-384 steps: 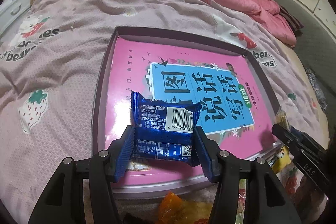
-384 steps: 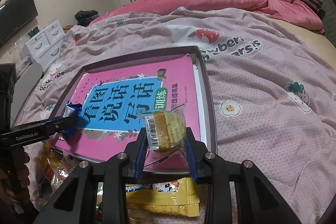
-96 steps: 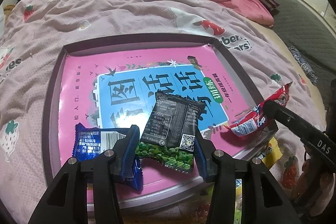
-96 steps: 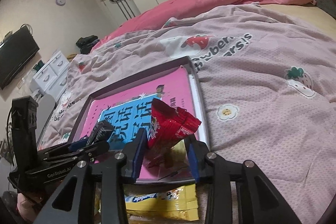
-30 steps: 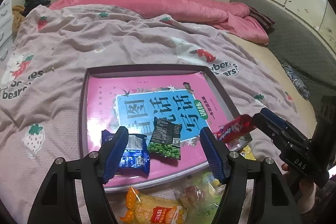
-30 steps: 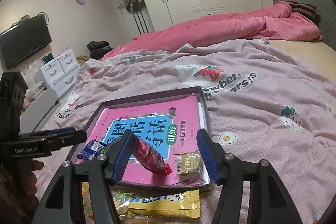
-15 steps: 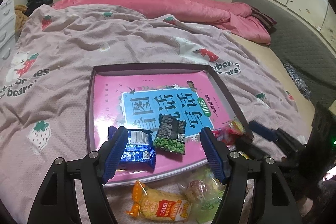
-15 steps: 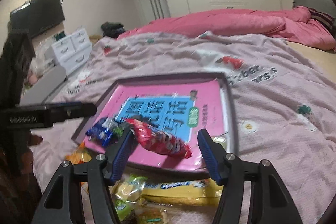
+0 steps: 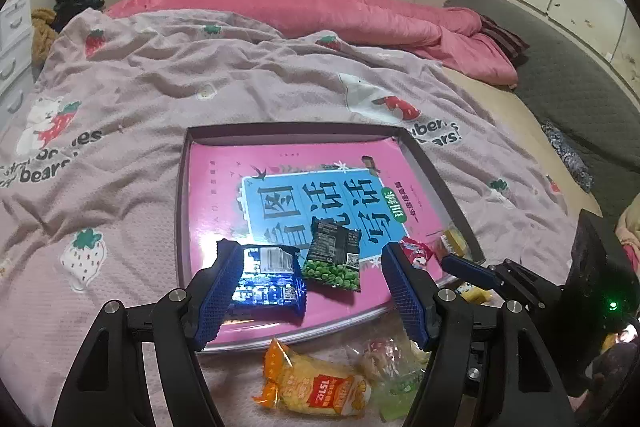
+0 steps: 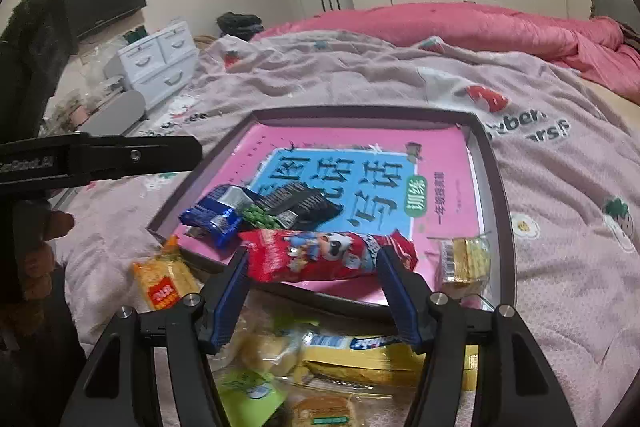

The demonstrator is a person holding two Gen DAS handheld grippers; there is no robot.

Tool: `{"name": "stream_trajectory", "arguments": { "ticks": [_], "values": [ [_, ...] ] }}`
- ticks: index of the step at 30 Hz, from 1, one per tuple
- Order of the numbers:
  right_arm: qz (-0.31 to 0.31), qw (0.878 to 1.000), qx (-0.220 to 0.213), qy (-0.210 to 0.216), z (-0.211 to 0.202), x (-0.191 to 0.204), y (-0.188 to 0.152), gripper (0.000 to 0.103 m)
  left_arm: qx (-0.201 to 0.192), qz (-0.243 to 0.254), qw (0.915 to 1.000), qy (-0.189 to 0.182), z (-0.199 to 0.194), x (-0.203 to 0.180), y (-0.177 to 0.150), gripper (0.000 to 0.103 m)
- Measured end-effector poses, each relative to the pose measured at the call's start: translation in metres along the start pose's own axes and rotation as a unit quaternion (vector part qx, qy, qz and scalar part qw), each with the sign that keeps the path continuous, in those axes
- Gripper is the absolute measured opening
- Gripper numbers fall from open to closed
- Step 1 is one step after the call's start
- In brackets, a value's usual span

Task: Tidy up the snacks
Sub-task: 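Open the left tool to release the black pack while the right tool releases the red pack, then raise both open tools away from the tray toward the remaining snacks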

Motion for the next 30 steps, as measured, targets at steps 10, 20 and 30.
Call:
{"name": "stream_trajectory", "arguments": {
  "ticks": [10,20,30],
  "values": [
    [0.008,0.998,-0.061,-0.003,-0.05,0.001,0.013,0.066,-0.014,0.002,0.9999,-0.001,-0.027,0.001,0.002,0.076],
    [0.043,0.994,-0.097,-0.026,-0.088,-0.015,0.017,0.069,-0.028,-0.002,0.9996,0.003,-0.059,0.005,-0.004,0.076],
    [0.09,0.991,-0.085,-0.048,-0.098,-0.031,0.003,0.069,-0.012,-0.011,0.9998,0.013,-0.068,0.018,-0.028,0.076]
  ]
}}
Point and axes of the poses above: each gripper's, at about its wrist camera, not at the fingertips, and z roughly the way its jaws point, x to its left, y to its top, the point moved 4 cm from there along z, roughly the way its jaws point, and after that the axes turned 1 degree about x, right-handed, at the moved point
